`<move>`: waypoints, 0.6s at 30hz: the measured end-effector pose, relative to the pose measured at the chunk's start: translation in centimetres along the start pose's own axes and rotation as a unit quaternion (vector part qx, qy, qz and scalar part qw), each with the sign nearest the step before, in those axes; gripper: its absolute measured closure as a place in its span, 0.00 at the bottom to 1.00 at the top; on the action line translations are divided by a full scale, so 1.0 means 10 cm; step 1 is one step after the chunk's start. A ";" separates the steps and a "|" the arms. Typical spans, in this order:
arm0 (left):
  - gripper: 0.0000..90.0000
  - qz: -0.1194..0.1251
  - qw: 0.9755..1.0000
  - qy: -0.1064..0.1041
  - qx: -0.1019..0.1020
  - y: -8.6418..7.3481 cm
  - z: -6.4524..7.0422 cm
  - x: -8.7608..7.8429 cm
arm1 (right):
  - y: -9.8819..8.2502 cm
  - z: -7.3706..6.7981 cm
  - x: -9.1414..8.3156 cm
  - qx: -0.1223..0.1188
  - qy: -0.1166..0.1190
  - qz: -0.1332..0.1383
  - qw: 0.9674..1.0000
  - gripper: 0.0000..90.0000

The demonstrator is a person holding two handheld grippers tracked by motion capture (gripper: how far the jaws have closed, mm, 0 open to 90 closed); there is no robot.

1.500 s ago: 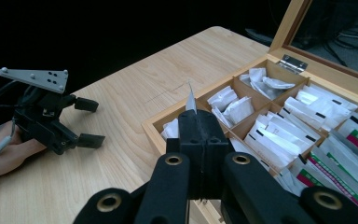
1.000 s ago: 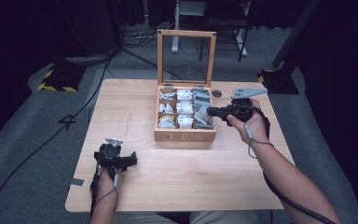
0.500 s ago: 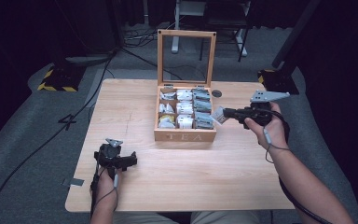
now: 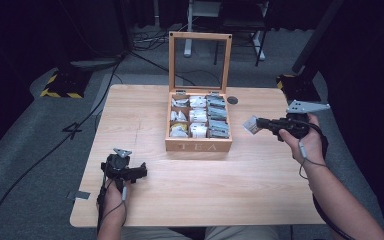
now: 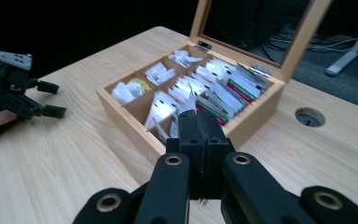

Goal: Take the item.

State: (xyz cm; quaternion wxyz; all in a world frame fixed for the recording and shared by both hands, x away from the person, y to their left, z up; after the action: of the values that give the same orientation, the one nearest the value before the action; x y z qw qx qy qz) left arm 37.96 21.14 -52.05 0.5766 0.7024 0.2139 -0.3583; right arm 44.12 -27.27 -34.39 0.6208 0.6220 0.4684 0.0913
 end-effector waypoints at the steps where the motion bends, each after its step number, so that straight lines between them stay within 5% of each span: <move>1: 0.00 0.000 1.000 0.000 0.000 0.00 0.00 0.00 | -0.01 0.02 -0.01 0.002 -0.002 0.001 1.000 1.00; 18: 0.00 0.000 1.000 0.000 0.000 0.00 0.00 0.00 | -0.32 0.31 -0.12 0.026 -0.046 -0.021 0.998 1.00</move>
State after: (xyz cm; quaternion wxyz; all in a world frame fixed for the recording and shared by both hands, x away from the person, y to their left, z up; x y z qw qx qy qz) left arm 37.96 21.14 -52.05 0.5769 0.7023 0.2140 -0.3581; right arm 44.12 -30.94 -37.28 0.6272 0.6313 0.4548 0.0373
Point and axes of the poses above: each handheld gripper's, and its own axes: x roughly forward along the jaws, y roughly out of its top, z roughly to its right, the point moved 2 cm from there along x, roughly forward along the jaws, and after that the axes turned 9 degrees about x, right-handed, at the moved point
